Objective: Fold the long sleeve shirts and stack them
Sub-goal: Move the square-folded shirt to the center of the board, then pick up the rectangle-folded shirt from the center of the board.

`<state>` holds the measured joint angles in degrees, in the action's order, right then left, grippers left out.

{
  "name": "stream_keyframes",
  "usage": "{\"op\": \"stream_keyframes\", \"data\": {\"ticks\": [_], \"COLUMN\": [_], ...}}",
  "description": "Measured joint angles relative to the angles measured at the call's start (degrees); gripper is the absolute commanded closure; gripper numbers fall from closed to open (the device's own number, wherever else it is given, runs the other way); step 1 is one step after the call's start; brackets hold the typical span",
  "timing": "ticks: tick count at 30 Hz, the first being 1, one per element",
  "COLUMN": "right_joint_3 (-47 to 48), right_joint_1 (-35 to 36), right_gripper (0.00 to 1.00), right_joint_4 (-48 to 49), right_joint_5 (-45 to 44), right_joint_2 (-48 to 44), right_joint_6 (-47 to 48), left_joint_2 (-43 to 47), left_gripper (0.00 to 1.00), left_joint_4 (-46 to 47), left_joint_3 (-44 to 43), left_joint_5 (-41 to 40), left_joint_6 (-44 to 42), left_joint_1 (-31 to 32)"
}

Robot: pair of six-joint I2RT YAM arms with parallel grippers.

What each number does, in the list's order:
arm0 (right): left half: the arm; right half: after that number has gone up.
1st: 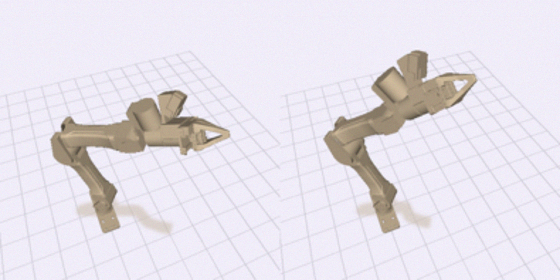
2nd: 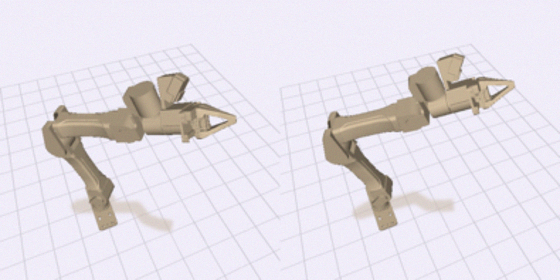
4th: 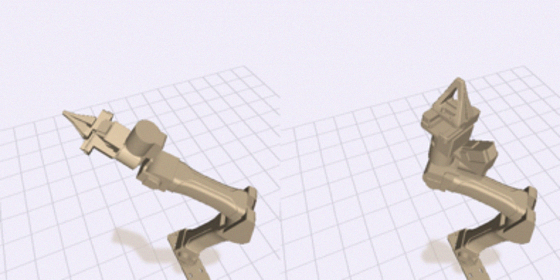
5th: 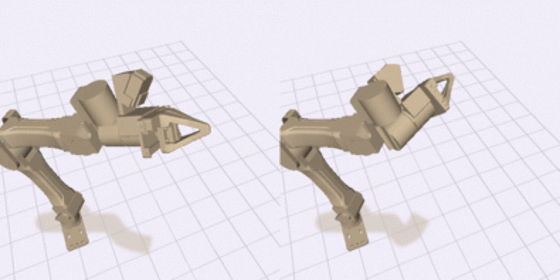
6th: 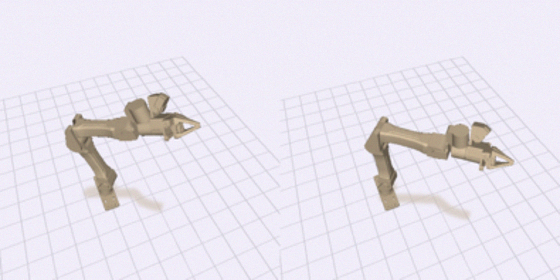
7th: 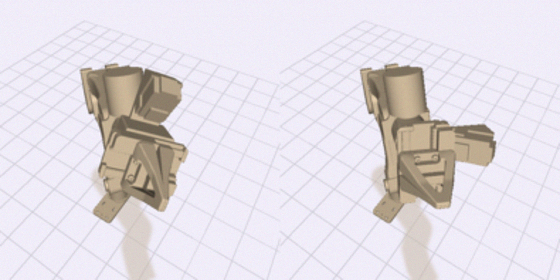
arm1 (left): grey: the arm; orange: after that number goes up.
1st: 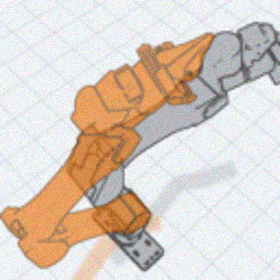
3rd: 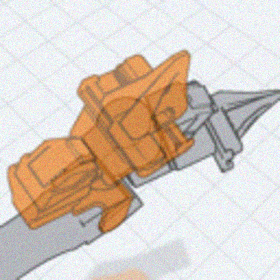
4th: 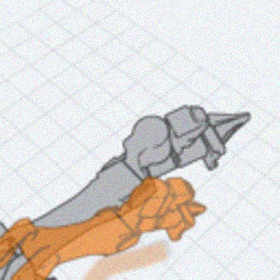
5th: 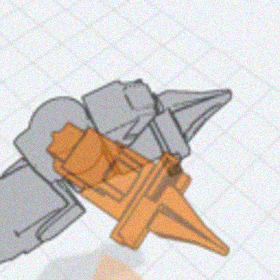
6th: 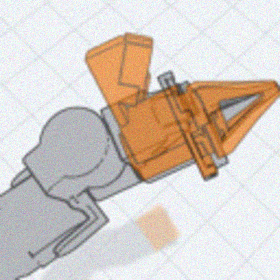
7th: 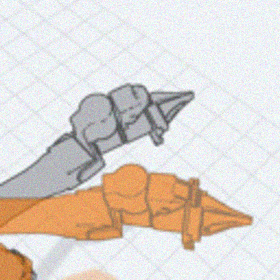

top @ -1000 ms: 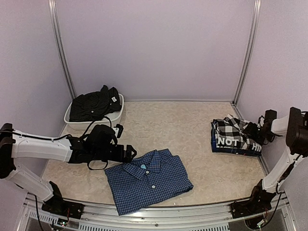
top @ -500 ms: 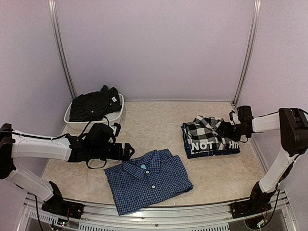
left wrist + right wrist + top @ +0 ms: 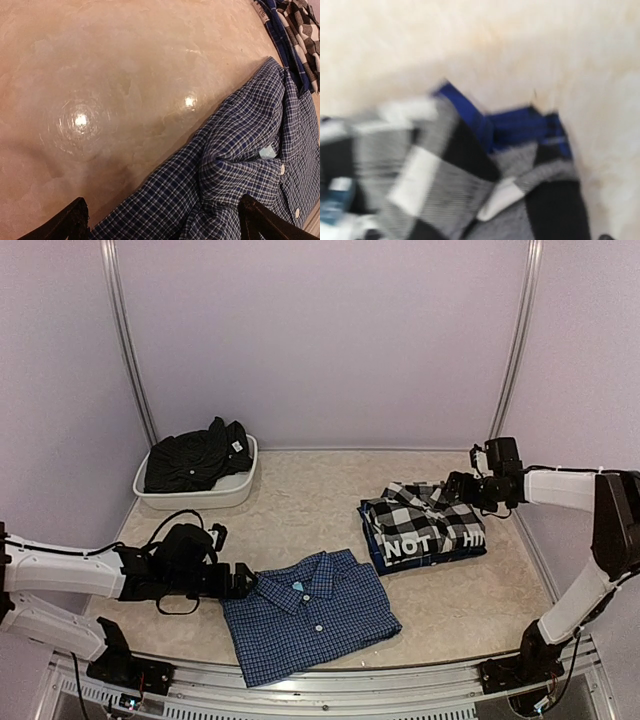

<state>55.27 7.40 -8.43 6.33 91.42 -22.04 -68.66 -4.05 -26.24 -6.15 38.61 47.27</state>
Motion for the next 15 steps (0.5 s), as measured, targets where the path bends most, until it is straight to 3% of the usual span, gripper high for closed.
{"op": "stream_keyframes", "data": {"ticks": [6,15], "right_joint_3": [0.3,-4.8], "right_joint_1": [3.0,21.4], "right_gripper": [0.03,0.05], "right_joint_4": [-3.2,-8.2], "right_joint_5": [-1.6,-2.7], "right_joint_2": [-10.2,-17.9], "right_joint_6": [1.1,-0.9], "left_joint_2": [7.1,17.0], "left_gripper": [0.01,0.01], "left_joint_4": [-3.2,-5.9], "left_joint_3": [4.8,9.3], "left_joint_5": [2.0,5.7], "left_joint_6": [4.7,11.2], "left_joint_1": [0.0,1.5]}}
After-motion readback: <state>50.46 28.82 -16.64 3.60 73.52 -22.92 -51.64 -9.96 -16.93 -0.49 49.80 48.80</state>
